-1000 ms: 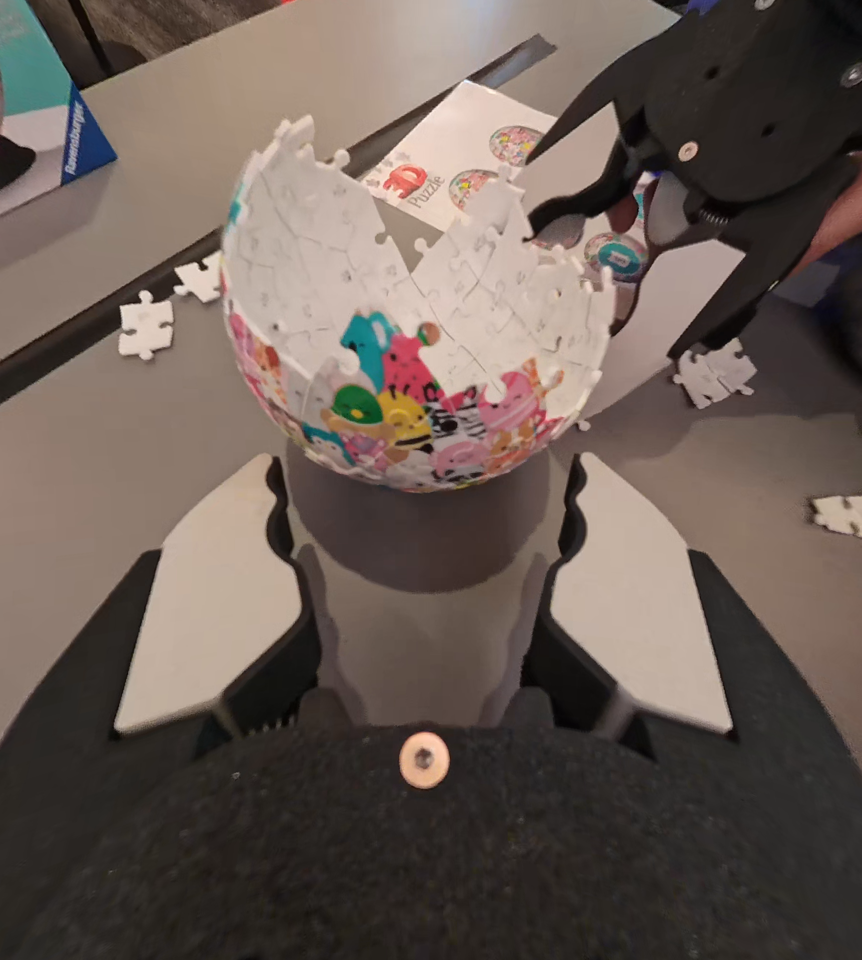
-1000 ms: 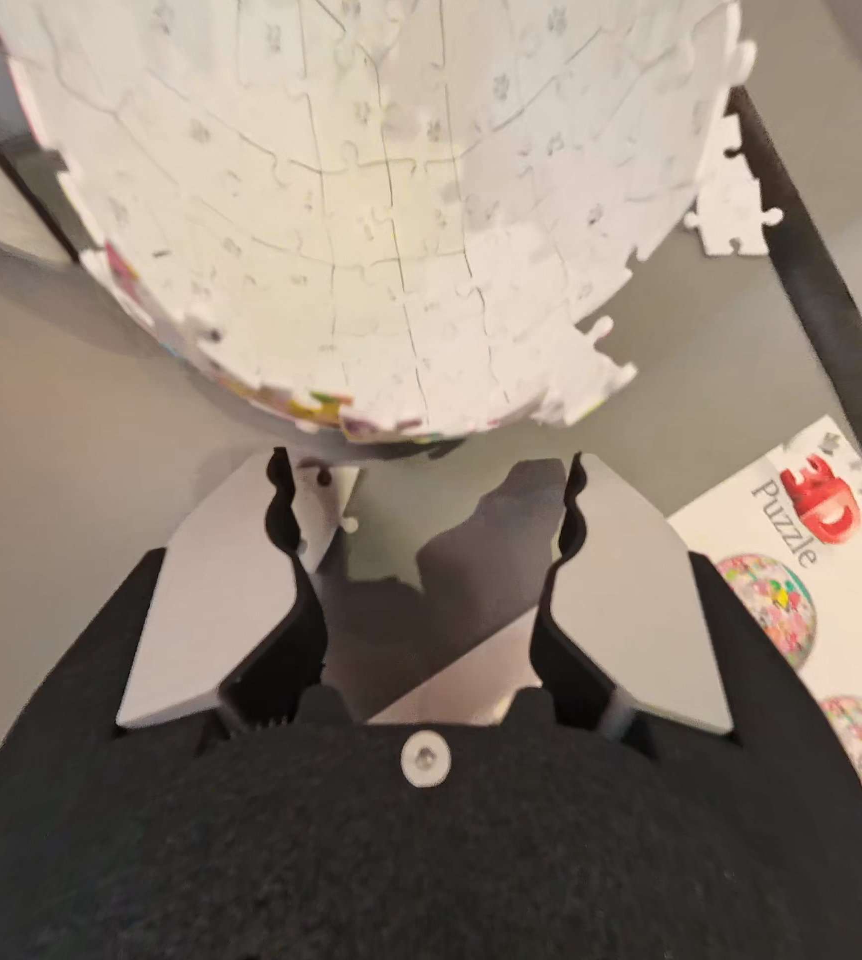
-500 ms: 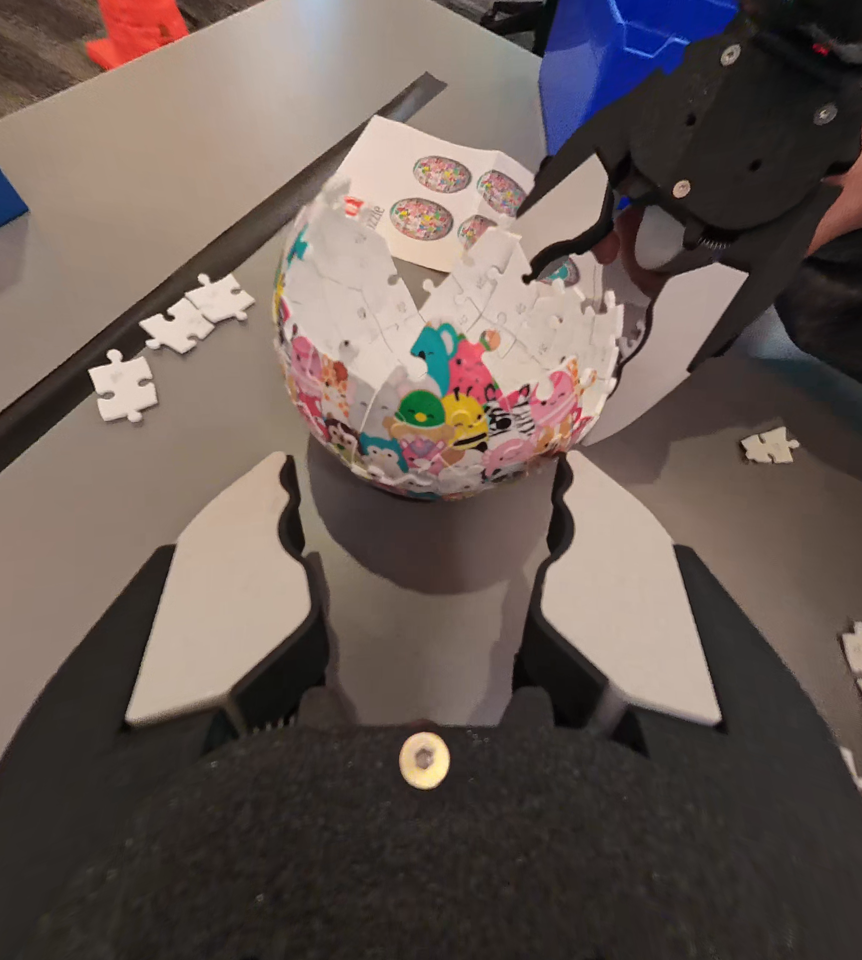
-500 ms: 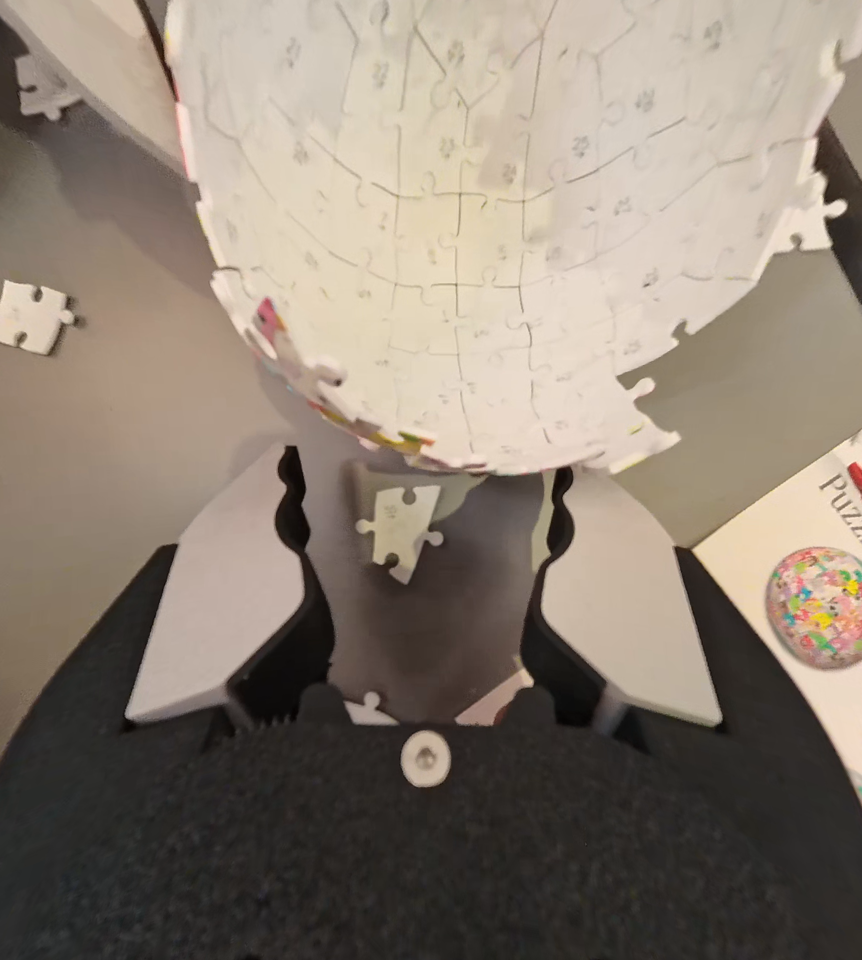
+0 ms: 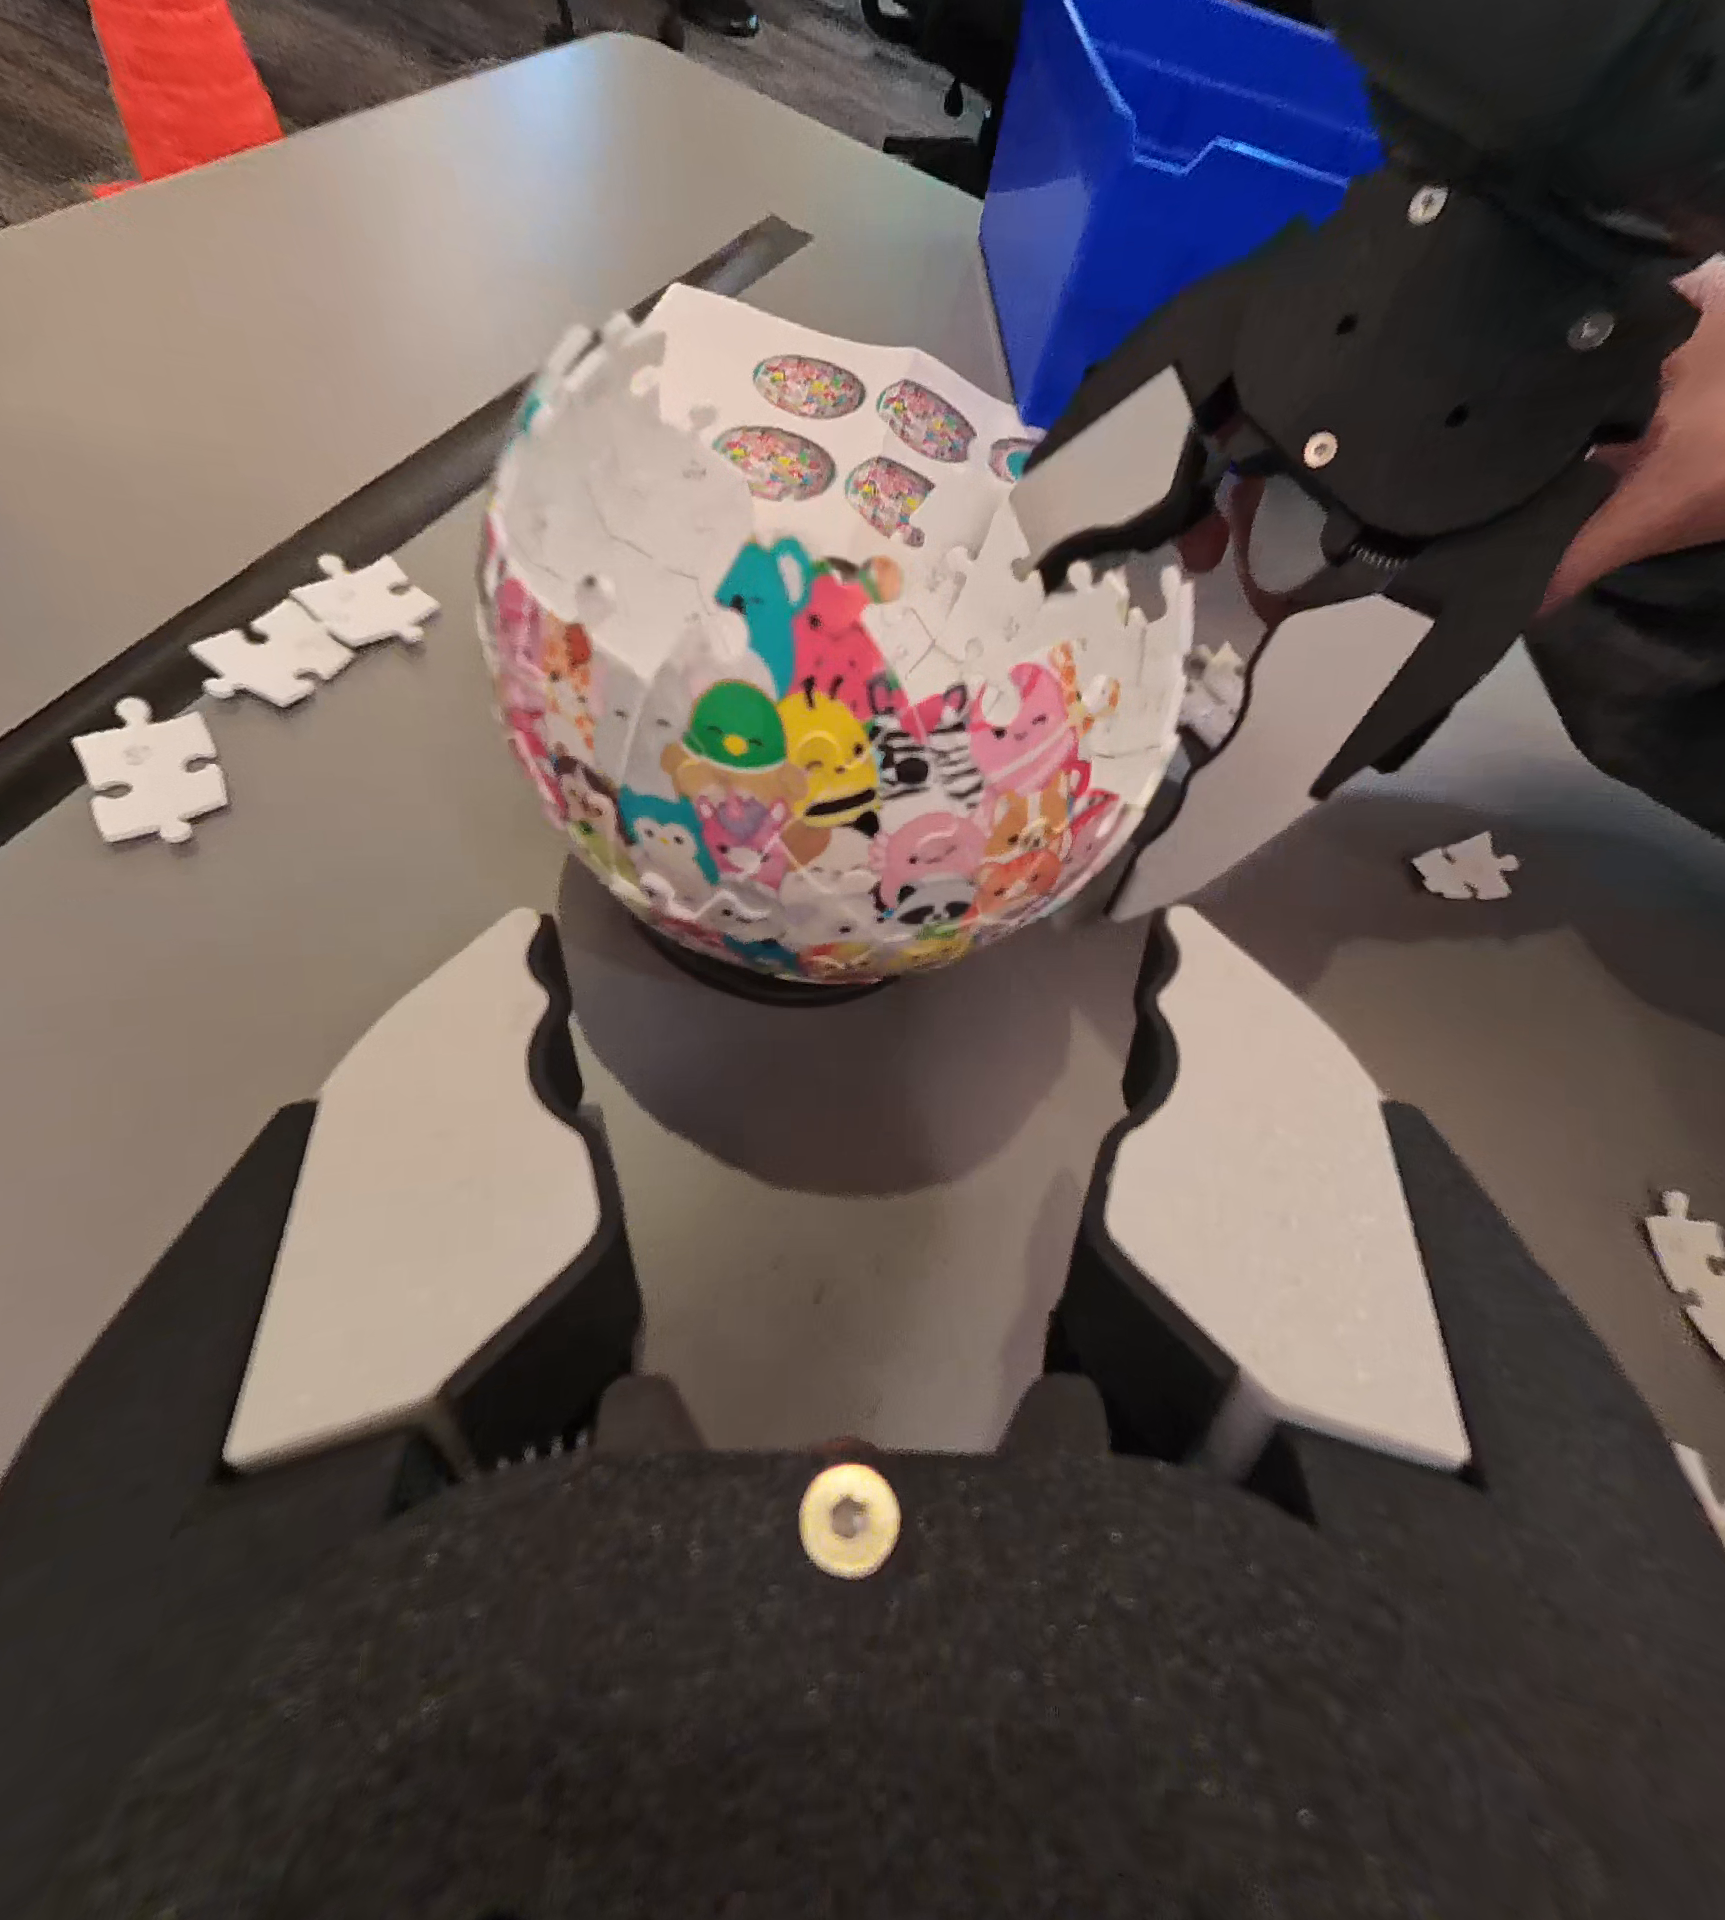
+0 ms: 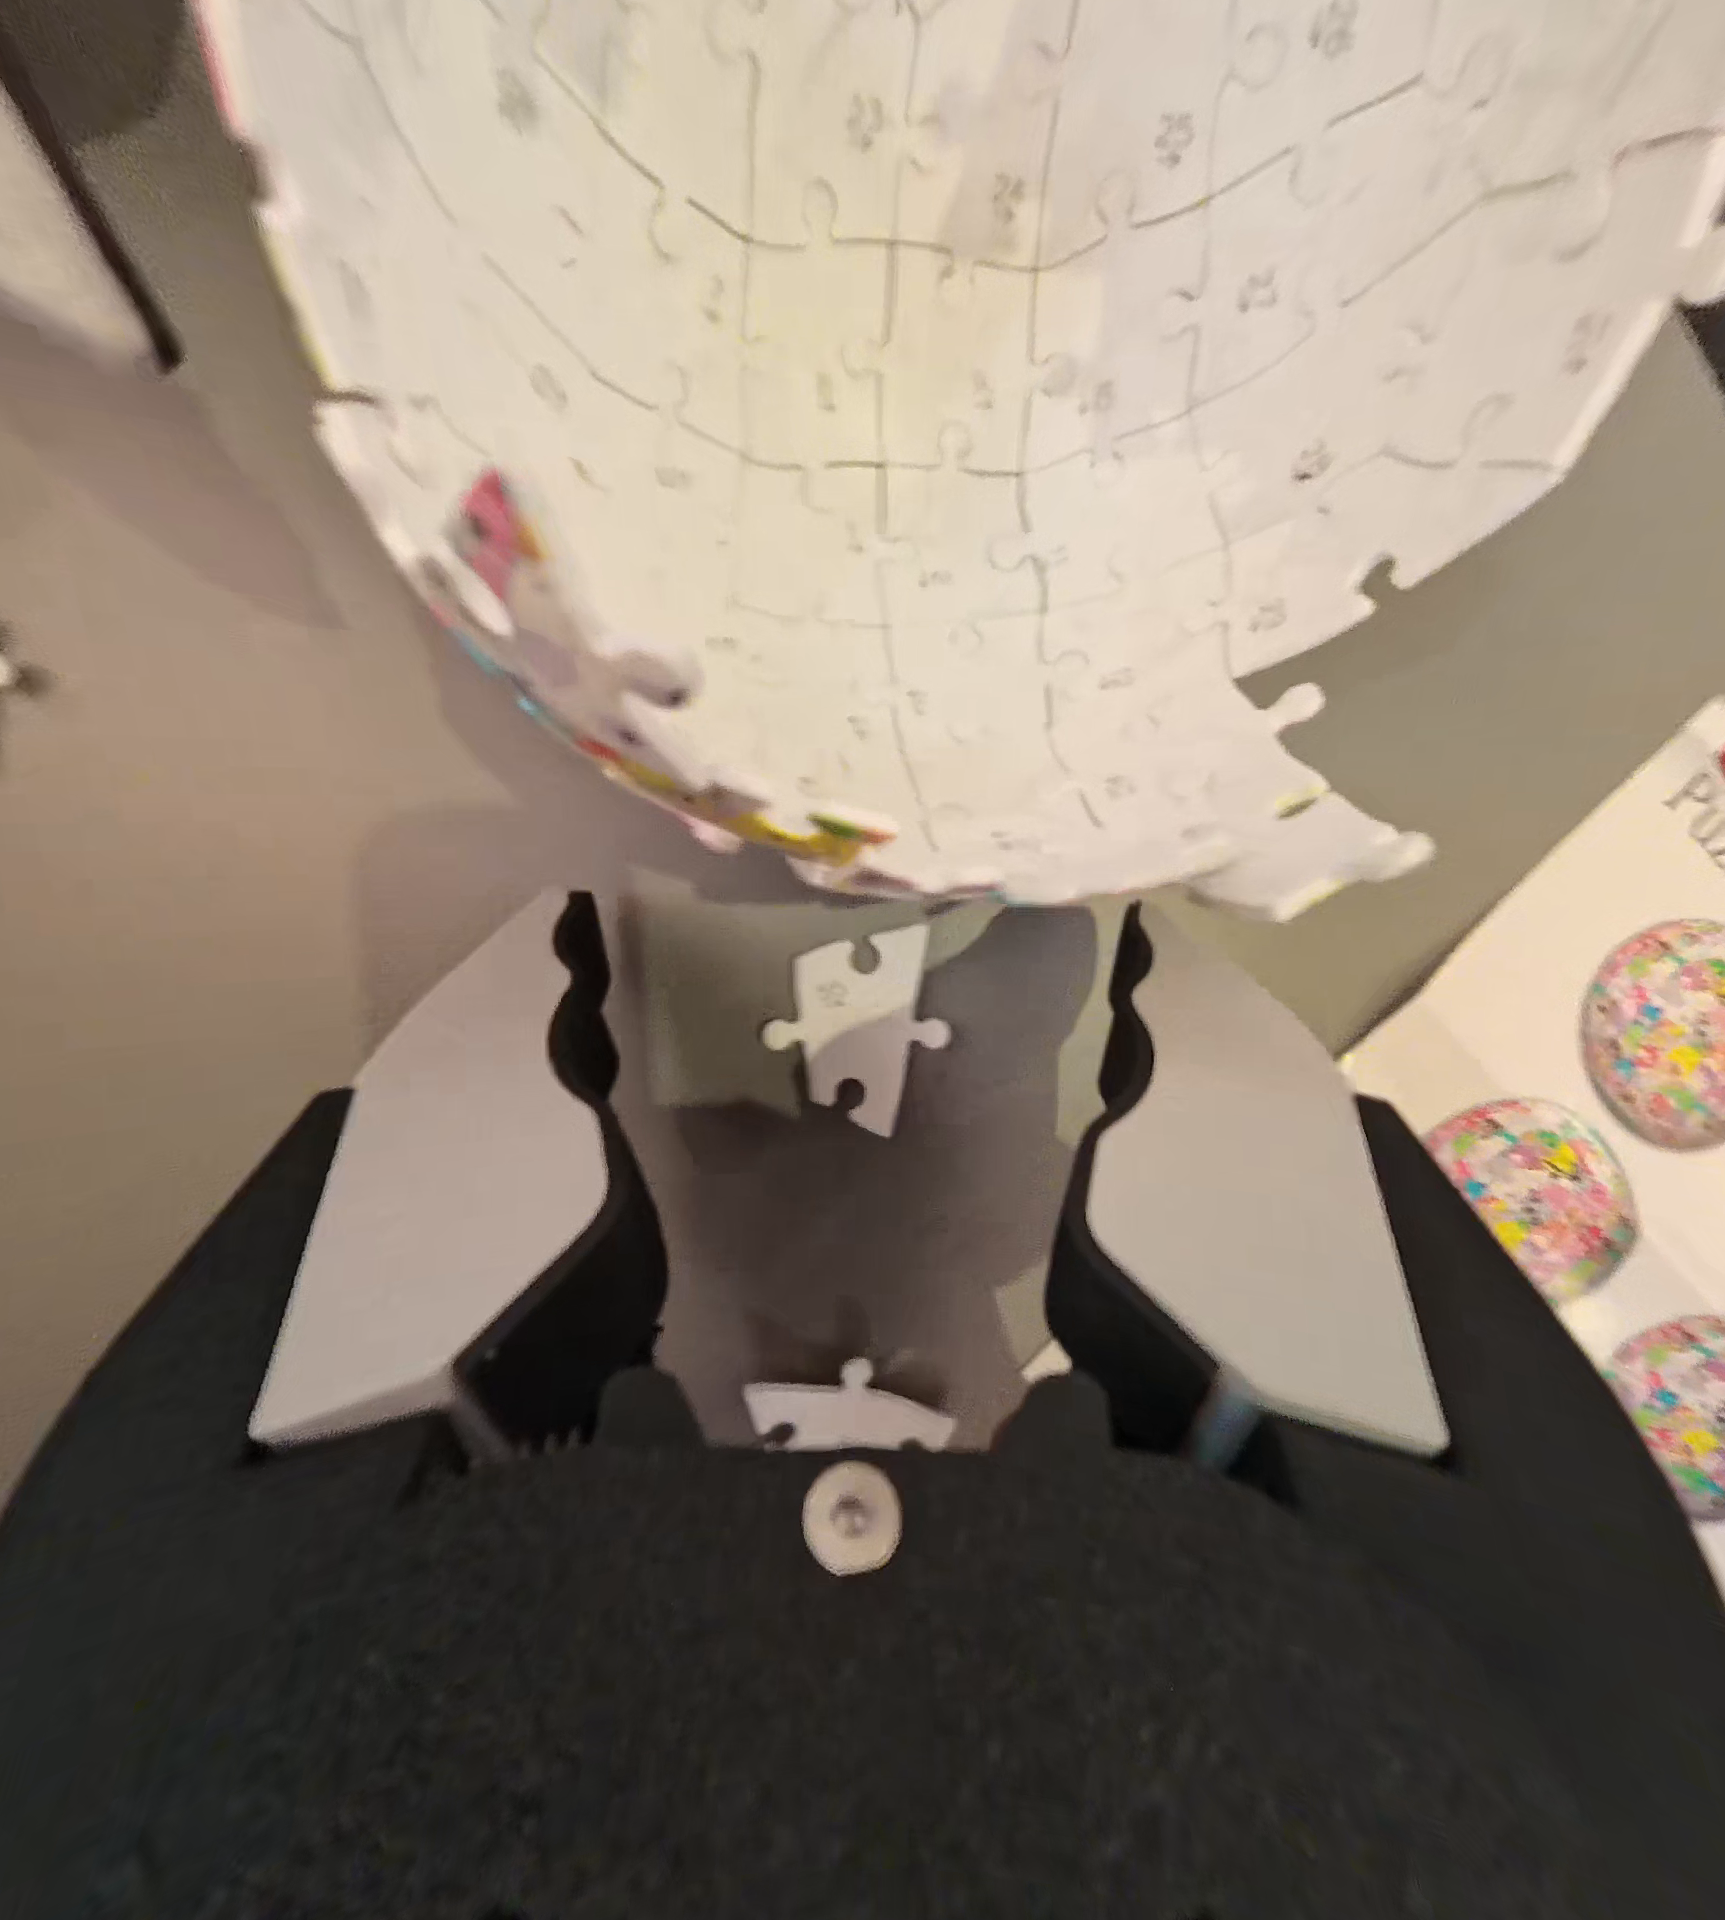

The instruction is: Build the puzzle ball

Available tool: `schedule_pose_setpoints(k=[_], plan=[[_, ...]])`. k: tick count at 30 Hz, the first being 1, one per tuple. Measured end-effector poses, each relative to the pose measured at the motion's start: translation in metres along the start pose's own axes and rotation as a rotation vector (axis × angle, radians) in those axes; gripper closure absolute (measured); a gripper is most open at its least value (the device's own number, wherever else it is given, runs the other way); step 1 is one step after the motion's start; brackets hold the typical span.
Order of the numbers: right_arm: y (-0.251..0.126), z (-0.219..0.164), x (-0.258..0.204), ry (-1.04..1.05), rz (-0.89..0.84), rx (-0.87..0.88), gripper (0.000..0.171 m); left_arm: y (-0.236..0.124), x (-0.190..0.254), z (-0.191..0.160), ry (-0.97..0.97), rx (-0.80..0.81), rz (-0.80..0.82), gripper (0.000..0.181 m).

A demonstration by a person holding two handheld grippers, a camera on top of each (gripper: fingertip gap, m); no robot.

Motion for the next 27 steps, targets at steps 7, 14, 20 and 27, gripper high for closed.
schedule_pose_setpoints(k=[7, 14, 20, 27], plan=[[-0.002, 0.016, 0.009, 0.055, 0.004, 0.109, 0.078, 0.017, 0.001, 0.004, 0.054, -0.026, 0.059, 0.073], [-0.004, 0.015, -0.001, 0.059, 0.008, 0.086, 0.076, 0.01, -0.012, 0.005, 0.024, -0.015, 0.061, 0.073], [-0.004, 0.012, -0.014, 0.058, -0.011, 0.058, 0.076, 0.0, -0.022, 0.01, -0.009, 0.021, 0.027, 0.073], [-0.007, 0.013, -0.032, 0.036, -0.024, 0.046, 0.078, -0.011, -0.031, 0.01, -0.046, 0.062, 0.007, 0.078]])
Point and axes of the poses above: each gripper's, where its closed fingertips meet, y out along the fingers, z out of its top, x = y × z across the jaws, the point moved 2 cm from there along -y, back along the fingers, and after that the axes turned 4 degrees about -z, right-handed, at the moved point
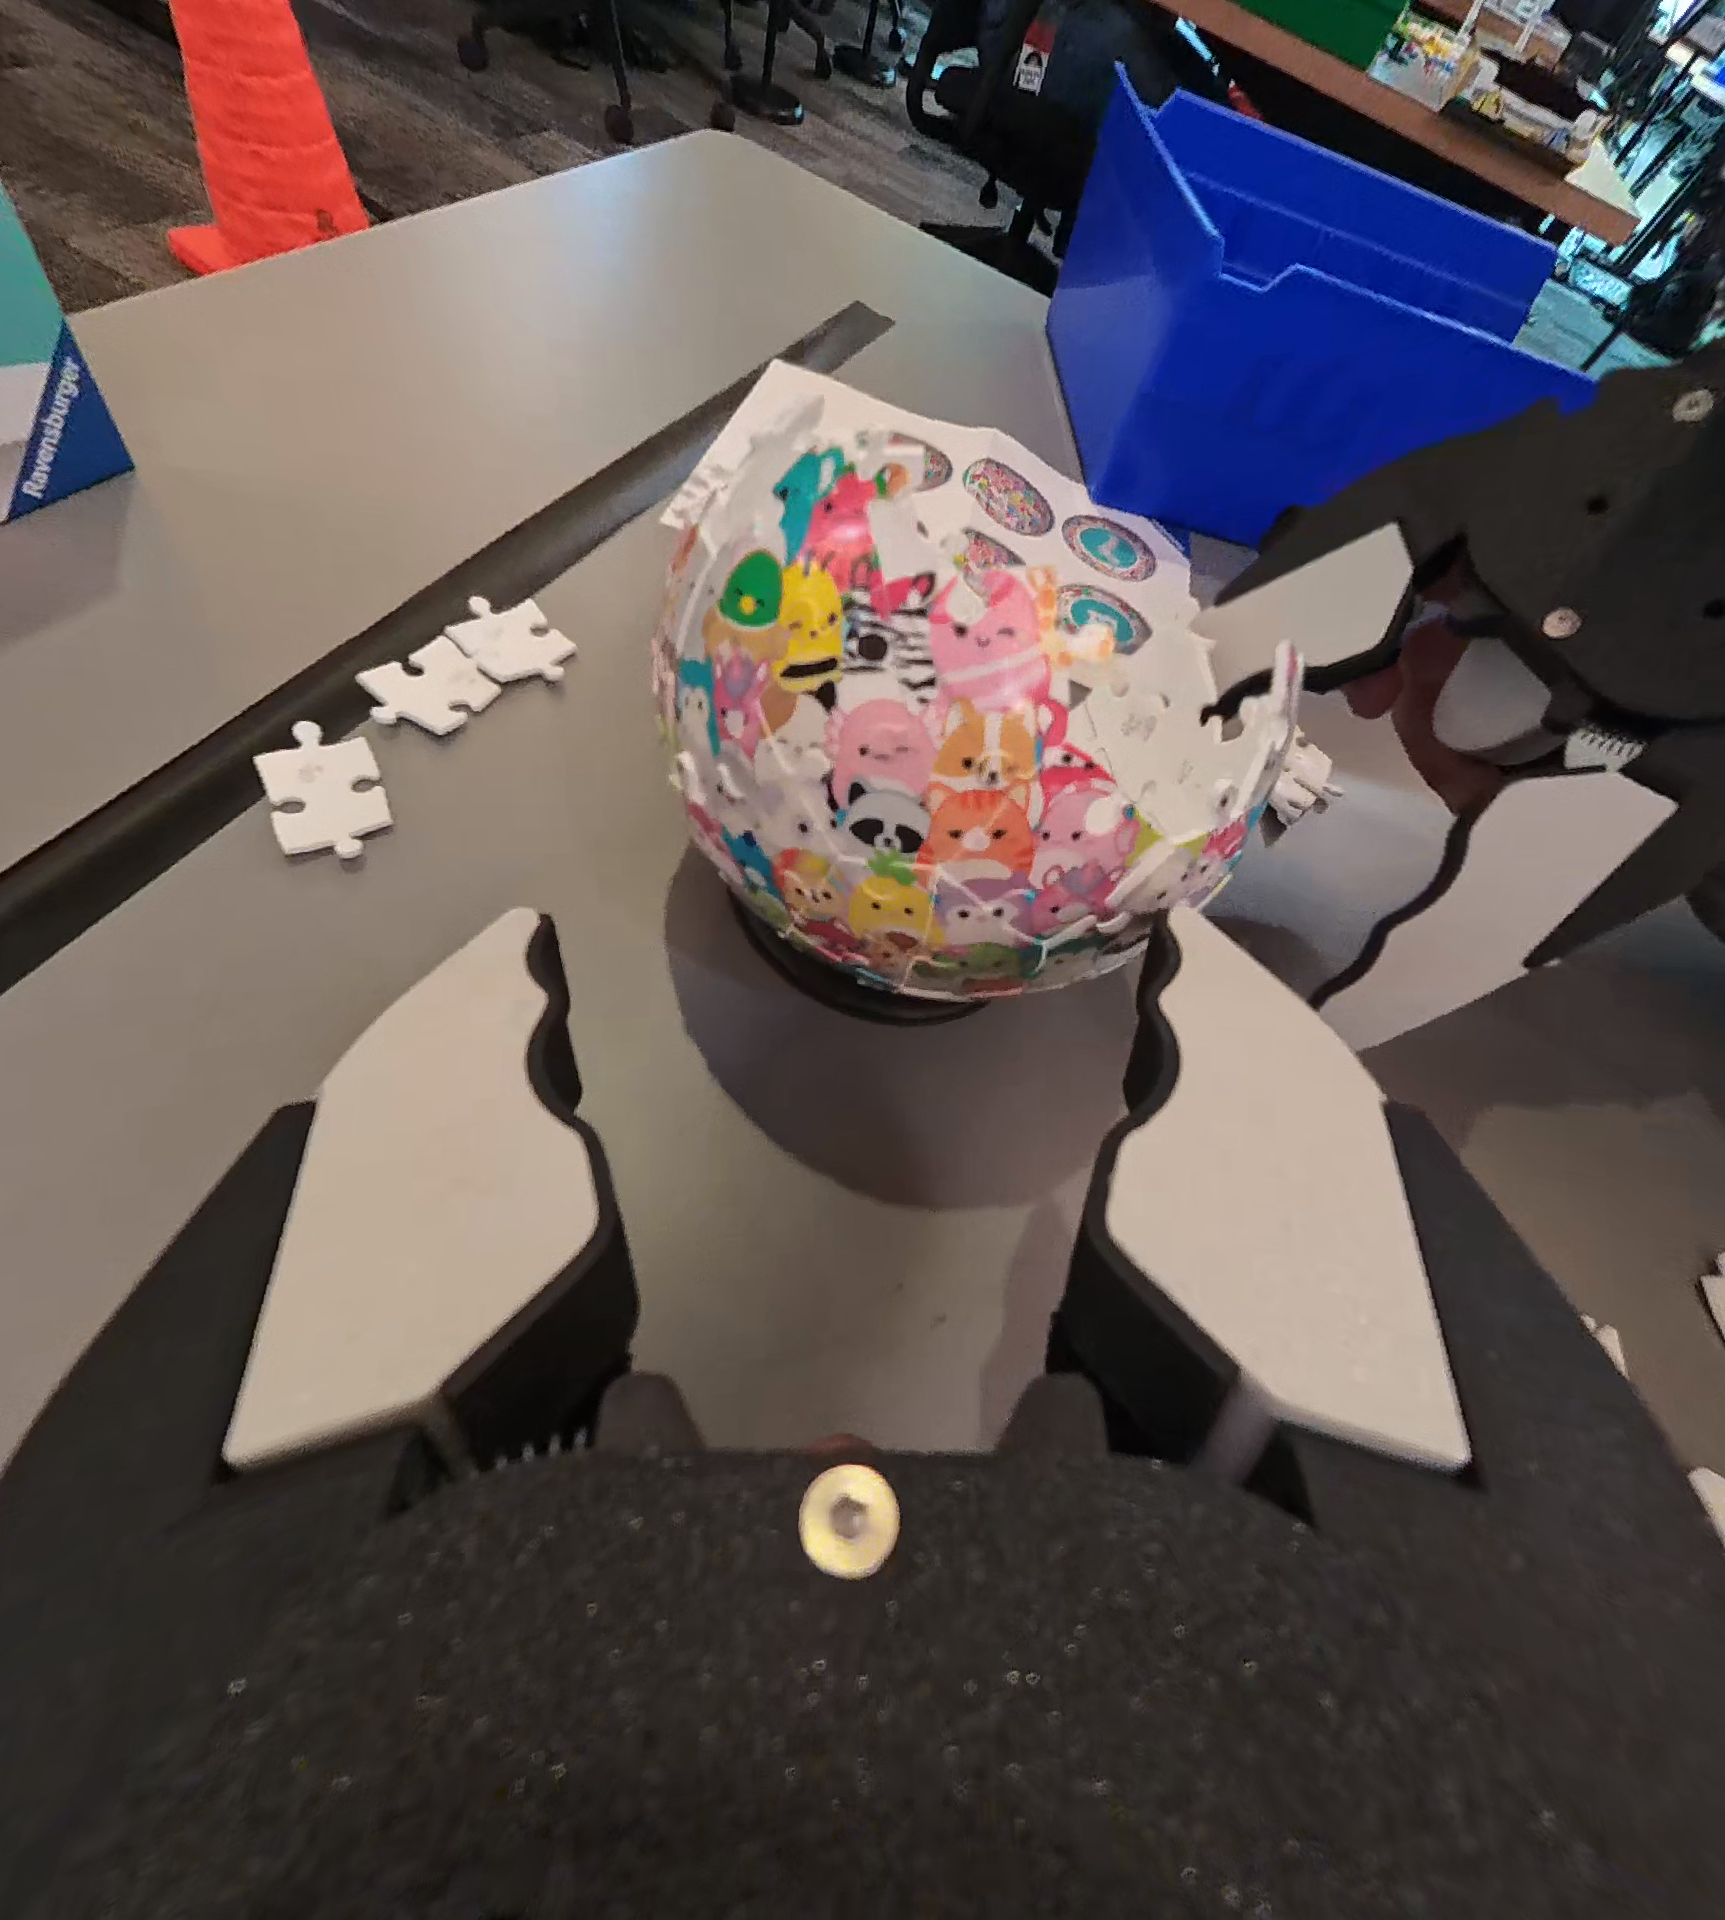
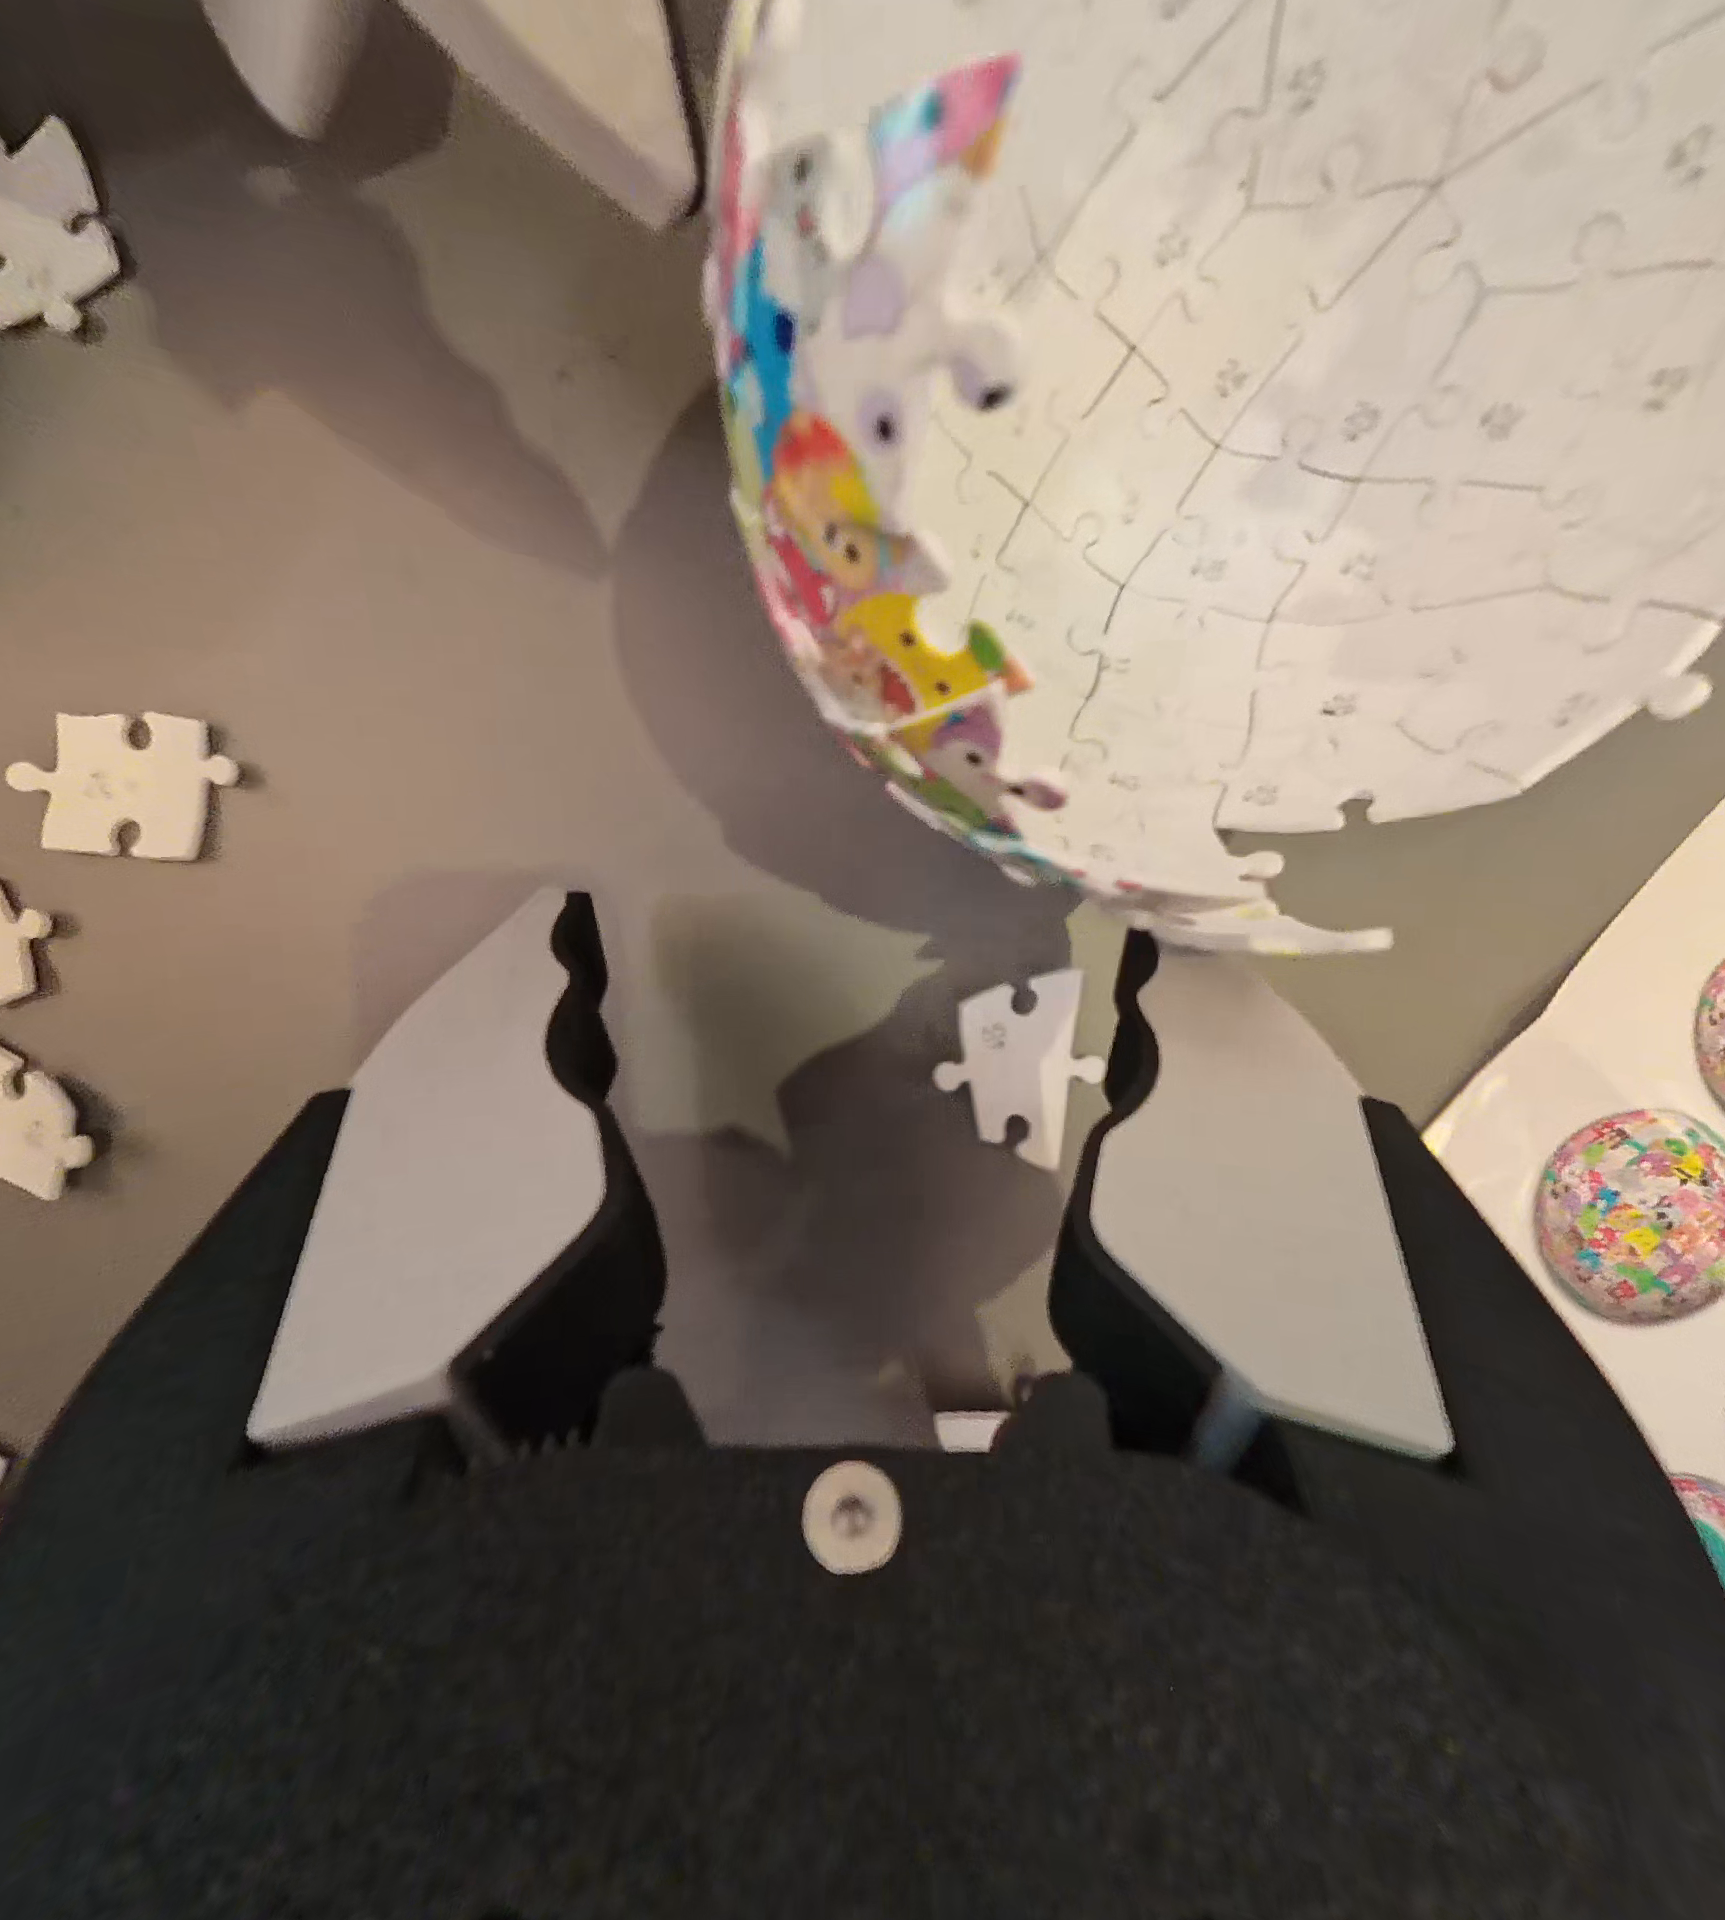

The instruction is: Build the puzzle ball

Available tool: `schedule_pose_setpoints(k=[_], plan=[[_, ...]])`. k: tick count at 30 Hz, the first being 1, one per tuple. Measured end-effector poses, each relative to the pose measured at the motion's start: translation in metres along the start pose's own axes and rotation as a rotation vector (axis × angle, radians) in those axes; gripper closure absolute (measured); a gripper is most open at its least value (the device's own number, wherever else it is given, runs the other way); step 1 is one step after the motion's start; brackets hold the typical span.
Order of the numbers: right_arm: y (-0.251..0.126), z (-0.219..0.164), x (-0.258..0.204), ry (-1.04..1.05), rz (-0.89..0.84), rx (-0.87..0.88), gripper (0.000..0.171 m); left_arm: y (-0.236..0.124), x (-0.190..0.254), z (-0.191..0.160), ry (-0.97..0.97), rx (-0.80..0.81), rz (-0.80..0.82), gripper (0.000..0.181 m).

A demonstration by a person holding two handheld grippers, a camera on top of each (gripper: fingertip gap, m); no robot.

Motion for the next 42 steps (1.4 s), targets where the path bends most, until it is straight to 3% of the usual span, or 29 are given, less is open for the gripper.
schedule_pose_setpoints(k=[3, 5, 9, 14, 19, 25, 32, 42], plan=[[-0.005, -0.008, -0.003, -0.053, -0.038, -0.024, 0.08, -0.004, 0.003, -0.001, -0.003, 0.037, -0.05, 0.082], [-0.019, -0.017, -0.003, -0.105, -0.064, -0.032, 0.093, -0.009, 0.001, -0.002, -0.017, 0.069, -0.085, 0.088], [-0.064, -0.007, -0.018, -0.28, -0.009, 0.071, 0.088, -0.025, -0.006, 0.0, -0.107, 0.15, -0.155, 0.093], [-0.098, 0.032, -0.024, -0.522, 0.077, 0.064, 0.124, -0.035, -0.008, 0.005, -0.176, 0.225, -0.229, 0.1], [-0.074, 0.052, 0.007, -0.502, 0.148, -0.044, 0.125, -0.031, -0.004, 0.001, -0.152, 0.182, -0.225, 0.103], [-0.049, 0.045, 0.011, -0.571, 0.243, -0.15, 0.13, -0.027, -0.003, -0.002, -0.163, 0.15, -0.241, 0.106], [-0.043, 0.05, 0.013, -0.603, 0.318, -0.216, 0.146, -0.023, -0.003, -0.005, -0.177, 0.115, -0.255, 0.108], [-0.031, 0.046, 0.014, -0.644, 0.371, -0.328, 0.148, -0.023, -0.003, -0.005, -0.181, 0.11, -0.258, 0.109]])
Point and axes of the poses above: each gripper's, where its closed fingertips meet, y out along the fingers, z out of its top, x = y × z across the jaws, the point moved 2 cm from there along -y, back along the fingers, and after that the axes turned 4 degrees about -z, right-handed, at the moved point
